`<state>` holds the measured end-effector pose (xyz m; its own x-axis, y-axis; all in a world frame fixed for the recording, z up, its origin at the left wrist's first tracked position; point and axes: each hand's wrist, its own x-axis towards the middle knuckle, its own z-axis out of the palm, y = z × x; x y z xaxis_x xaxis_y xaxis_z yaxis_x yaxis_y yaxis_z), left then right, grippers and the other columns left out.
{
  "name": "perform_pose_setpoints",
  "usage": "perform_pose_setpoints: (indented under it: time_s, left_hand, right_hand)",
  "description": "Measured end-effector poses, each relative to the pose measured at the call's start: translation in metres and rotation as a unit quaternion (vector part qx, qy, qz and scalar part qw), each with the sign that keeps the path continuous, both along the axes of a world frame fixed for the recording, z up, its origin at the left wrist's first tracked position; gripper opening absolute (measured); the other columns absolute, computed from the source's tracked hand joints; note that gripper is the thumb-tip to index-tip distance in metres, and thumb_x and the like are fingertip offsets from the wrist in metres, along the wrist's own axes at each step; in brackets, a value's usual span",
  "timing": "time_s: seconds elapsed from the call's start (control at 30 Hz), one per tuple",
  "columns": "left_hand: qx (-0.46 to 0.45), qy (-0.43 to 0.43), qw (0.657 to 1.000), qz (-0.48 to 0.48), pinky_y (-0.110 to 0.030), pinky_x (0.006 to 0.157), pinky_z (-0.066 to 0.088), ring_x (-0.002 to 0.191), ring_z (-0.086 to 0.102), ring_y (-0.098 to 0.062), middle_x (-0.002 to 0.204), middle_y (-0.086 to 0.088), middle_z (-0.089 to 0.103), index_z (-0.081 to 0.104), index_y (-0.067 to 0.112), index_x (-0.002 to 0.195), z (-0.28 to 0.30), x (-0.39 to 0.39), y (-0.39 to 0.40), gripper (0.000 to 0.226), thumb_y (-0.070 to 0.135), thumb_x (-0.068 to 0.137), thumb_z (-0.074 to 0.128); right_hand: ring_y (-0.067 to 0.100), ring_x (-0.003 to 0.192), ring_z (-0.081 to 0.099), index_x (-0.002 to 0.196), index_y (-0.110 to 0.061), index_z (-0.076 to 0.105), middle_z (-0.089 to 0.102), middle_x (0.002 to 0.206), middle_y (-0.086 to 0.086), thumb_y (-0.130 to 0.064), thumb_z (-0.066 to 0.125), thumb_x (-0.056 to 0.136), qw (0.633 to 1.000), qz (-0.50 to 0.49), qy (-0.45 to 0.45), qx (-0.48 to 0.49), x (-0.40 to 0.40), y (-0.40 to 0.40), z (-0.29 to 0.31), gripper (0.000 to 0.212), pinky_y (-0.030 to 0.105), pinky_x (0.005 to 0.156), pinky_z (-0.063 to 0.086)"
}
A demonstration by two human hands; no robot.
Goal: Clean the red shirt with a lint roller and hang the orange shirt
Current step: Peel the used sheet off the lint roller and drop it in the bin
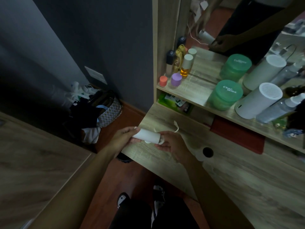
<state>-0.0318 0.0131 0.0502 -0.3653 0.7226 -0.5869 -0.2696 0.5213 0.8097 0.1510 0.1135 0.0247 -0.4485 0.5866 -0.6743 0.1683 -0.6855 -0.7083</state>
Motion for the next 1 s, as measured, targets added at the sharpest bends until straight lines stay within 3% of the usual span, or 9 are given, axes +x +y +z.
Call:
perform_pose_setpoints:
  time_s: [0.13, 0.23, 0.33, 0.4, 0.53, 0.67, 0.8, 0.87, 1.0]
  left_hand:
    - [-0.008, 0.009, 1.0, 0.005, -0.021, 0.078, 0.056, 0.088, 0.073, -0.021, 0.107, -0.007, 0.072, 0.066, 0.013, 0.113, -0.003, 0.0, -0.002, 0.03, 0.028, 0.087, 0.067]
    - [-0.029, 0.032, 0.999, 0.015, -0.029, 0.086, 0.054, 0.083, 0.074, -0.019, 0.106, -0.007, 0.071, 0.065, 0.014, 0.111, -0.01, 0.001, -0.004, 0.031, 0.028, 0.085, 0.07]
    - [-0.025, 0.032, 0.997, 0.07, -0.027, 0.08, 0.057, 0.079, 0.074, -0.018, 0.106, -0.008, 0.07, 0.064, 0.016, 0.106, -0.014, -0.002, -0.006, 0.024, 0.028, 0.086, 0.069]
    - [-0.021, 0.036, 0.995, 0.093, -0.021, 0.07, 0.056, 0.081, 0.073, -0.018, 0.108, -0.008, 0.068, 0.063, 0.012, 0.111, -0.014, -0.006, -0.008, 0.029, 0.028, 0.087, 0.068]
    - [-0.026, 0.029, 0.995, 0.097, -0.025, 0.076, 0.055, 0.086, 0.072, -0.02, 0.112, -0.009, 0.067, 0.062, 0.009, 0.115, -0.016, -0.012, -0.013, 0.034, 0.028, 0.087, 0.068]
    - [-0.031, 0.03, 0.993, 0.105, -0.028, 0.082, 0.055, 0.088, 0.071, -0.022, 0.113, -0.012, 0.068, 0.061, 0.007, 0.116, -0.015, -0.012, -0.018, 0.035, 0.027, 0.087, 0.068]
    - [-0.03, 0.04, 0.992, 0.115, -0.016, 0.06, 0.055, 0.092, 0.07, -0.024, 0.115, -0.015, 0.066, 0.061, 0.003, 0.115, -0.017, -0.016, -0.023, 0.035, 0.024, 0.088, 0.068]
    - [-0.028, 0.038, 0.991, 0.125, -0.015, 0.059, 0.055, 0.096, 0.069, -0.028, 0.115, -0.016, 0.065, 0.061, 0.001, 0.114, -0.018, -0.02, -0.024, 0.035, 0.022, 0.087, 0.068]
    - [-0.027, 0.038, 0.991, 0.122, -0.017, 0.061, 0.056, 0.089, 0.071, -0.025, 0.111, -0.014, 0.067, 0.062, 0.004, 0.111, -0.02, -0.033, -0.028, 0.03, 0.021, 0.087, 0.069]
  right_hand:
    - [0.034, 0.094, 0.071, 0.11, -0.001, 0.065, 0.069, 0.104, 0.025, 0.006, 0.048, 0.091, 0.998, -0.016, -0.054, -0.041, -0.009, -0.001, -0.001, 0.027, 0.038, 0.08, 0.06]
    - [0.032, 0.096, 0.071, 0.112, -0.002, 0.065, 0.068, 0.109, 0.021, 0.003, 0.054, 0.091, 0.998, -0.005, -0.059, -0.017, -0.009, -0.008, -0.013, 0.024, 0.036, 0.08, 0.06]
    - [0.021, 0.089, 0.071, 0.108, -0.011, 0.067, 0.071, 0.103, 0.01, -0.005, 0.061, 0.084, 0.985, 0.079, -0.112, 0.108, -0.002, -0.016, -0.031, 0.026, 0.032, 0.075, 0.059]
    - [0.009, 0.081, 0.065, 0.105, -0.018, 0.064, 0.067, 0.094, -0.003, -0.013, 0.064, 0.081, 0.943, 0.149, -0.193, 0.225, 0.002, -0.021, -0.043, 0.024, 0.026, 0.066, 0.053]
    - [0.006, 0.078, 0.058, 0.09, -0.016, 0.06, 0.061, 0.092, -0.004, -0.008, 0.066, 0.081, 0.881, 0.169, -0.195, 0.397, 0.011, -0.035, -0.069, 0.013, 0.018, 0.065, 0.04]
    - [0.006, 0.079, 0.057, 0.087, -0.022, 0.057, 0.058, 0.092, -0.011, -0.005, 0.066, 0.078, 0.847, 0.194, -0.228, 0.44, 0.02, -0.038, -0.079, 0.021, 0.022, 0.066, 0.042]
    - [0.006, 0.084, 0.056, 0.098, -0.022, 0.057, 0.056, 0.103, -0.009, -0.009, 0.066, 0.08, 0.823, 0.207, -0.219, 0.481, 0.018, -0.04, -0.076, 0.024, 0.015, 0.066, 0.042]
    - [0.002, 0.091, 0.056, 0.103, -0.018, 0.061, 0.06, 0.107, -0.006, -0.008, 0.067, 0.082, 0.82, 0.177, -0.2, 0.506, 0.014, -0.041, -0.069, 0.025, 0.008, 0.073, 0.039]
    - [0.01, 0.103, 0.064, 0.116, -0.011, 0.065, 0.068, 0.115, 0.002, -0.008, 0.068, 0.084, 0.807, 0.118, -0.175, 0.551, -0.001, -0.039, -0.055, 0.032, 0.007, 0.083, 0.042]
